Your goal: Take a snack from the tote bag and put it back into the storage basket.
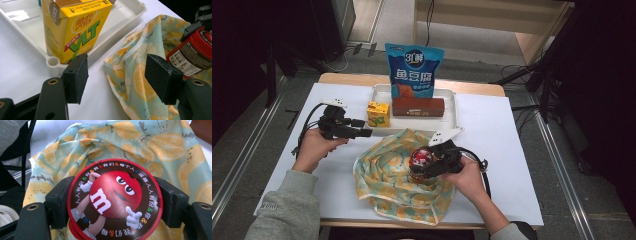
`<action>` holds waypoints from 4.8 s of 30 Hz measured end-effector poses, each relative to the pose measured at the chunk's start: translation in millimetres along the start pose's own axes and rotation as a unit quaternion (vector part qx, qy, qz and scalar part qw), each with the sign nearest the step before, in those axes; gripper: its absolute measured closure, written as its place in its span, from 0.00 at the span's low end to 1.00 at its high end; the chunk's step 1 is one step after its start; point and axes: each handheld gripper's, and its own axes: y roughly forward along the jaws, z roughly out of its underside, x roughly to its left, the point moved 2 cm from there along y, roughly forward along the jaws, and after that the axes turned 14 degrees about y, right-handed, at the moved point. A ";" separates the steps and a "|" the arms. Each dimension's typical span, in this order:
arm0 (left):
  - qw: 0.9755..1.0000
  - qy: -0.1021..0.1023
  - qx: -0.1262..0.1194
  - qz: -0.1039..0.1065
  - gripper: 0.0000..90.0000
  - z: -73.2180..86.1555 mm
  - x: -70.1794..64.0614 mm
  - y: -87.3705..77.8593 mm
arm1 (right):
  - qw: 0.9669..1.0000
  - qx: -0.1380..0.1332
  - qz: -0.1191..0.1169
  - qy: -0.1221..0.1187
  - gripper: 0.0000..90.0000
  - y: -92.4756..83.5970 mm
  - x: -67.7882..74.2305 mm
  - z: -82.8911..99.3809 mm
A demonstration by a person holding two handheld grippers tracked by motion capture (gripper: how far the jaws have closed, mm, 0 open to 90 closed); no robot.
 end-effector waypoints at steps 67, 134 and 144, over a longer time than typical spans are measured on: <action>1.000 -0.006 -0.002 0.009 0.39 7.6 -6.7 -8.4 | 1.000 -0.012 0.009 -0.006 0.29 -40.5 -29.6 -70.5; 1.000 0.002 -0.001 0.017 0.39 6.4 -6.0 -11.5 | 0.996 -0.033 0.078 0.041 0.29 -23.3 -101.8 -104.2; 1.000 0.004 0.001 0.018 0.39 6.2 -6.4 -10.4 | 0.994 -0.038 0.087 0.049 0.29 -18.6 -112.6 -102.2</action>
